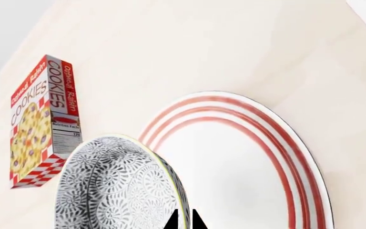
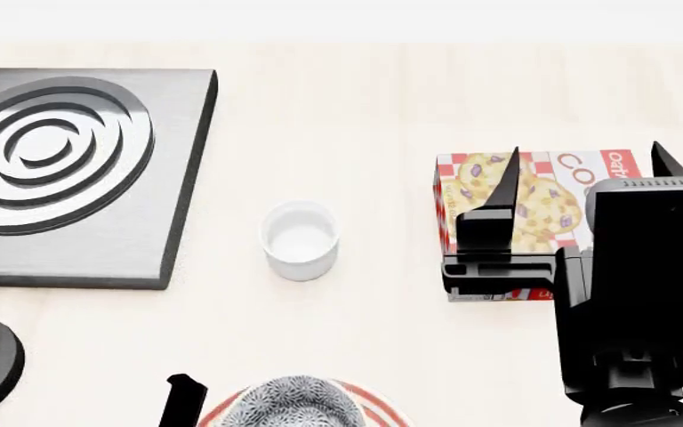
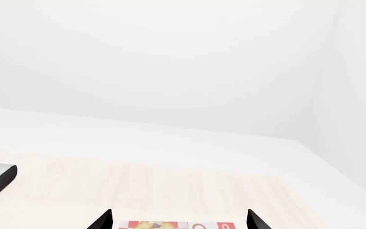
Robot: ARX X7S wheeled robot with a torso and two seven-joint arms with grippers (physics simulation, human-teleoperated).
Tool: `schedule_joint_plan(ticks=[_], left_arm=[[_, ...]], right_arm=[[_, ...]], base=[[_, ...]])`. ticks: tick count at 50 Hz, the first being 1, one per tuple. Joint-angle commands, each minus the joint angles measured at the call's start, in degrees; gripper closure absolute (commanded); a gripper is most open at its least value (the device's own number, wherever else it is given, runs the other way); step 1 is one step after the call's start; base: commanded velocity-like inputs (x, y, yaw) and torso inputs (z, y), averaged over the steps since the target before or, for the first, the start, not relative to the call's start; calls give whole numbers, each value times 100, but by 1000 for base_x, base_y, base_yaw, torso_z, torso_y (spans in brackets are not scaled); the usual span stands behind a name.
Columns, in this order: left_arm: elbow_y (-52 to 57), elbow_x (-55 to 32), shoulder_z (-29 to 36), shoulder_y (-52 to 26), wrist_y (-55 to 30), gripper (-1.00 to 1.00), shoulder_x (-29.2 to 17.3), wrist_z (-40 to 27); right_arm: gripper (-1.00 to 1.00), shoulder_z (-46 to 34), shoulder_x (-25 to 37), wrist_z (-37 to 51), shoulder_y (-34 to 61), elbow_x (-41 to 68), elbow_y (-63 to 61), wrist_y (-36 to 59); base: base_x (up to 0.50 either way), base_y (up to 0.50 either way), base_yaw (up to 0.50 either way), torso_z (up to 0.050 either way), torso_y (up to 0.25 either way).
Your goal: Pick the akita bowl on the stove and place it on the plate.
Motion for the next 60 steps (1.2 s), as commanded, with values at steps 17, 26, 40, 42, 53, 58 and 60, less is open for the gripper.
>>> schedule_joint_plan(ticks=[17, 26, 40, 42, 53, 58, 60], left_arm=[[-147, 91, -17, 296, 132, 100, 236, -107], [-175, 104, 17, 362, 141, 100, 234, -151], [-238, 142, 104, 501, 186, 100, 176, -229], [-237, 159, 120, 502, 198, 100, 170, -229], [-284, 153, 114, 532, 221, 100, 177, -252], [-276, 161, 130, 547, 218, 100, 175, -263], [-278, 166, 125, 550, 220, 100, 180, -276]], right_arm=[[-100, 94, -81, -89, 0, -75, 38, -42], [-100, 83, -68, -81, -6, -68, 43, -59], [-100, 81, -53, -53, -8, -41, 18, -46], [-100, 76, -49, -55, -10, -42, 29, -57], [-100, 69, -40, -40, -5, -25, 33, -62], [-100, 65, -34, -36, -6, -20, 35, -72], [-100, 65, -33, -35, -5, -14, 36, -72]], base=[[0, 0, 0, 0, 1], [0, 0, 0, 0, 0], [0, 0, 0, 0, 1], [0, 0, 0, 0, 0], [0, 0, 0, 0, 0], [0, 0, 0, 0, 0], [0, 0, 0, 0, 0]])
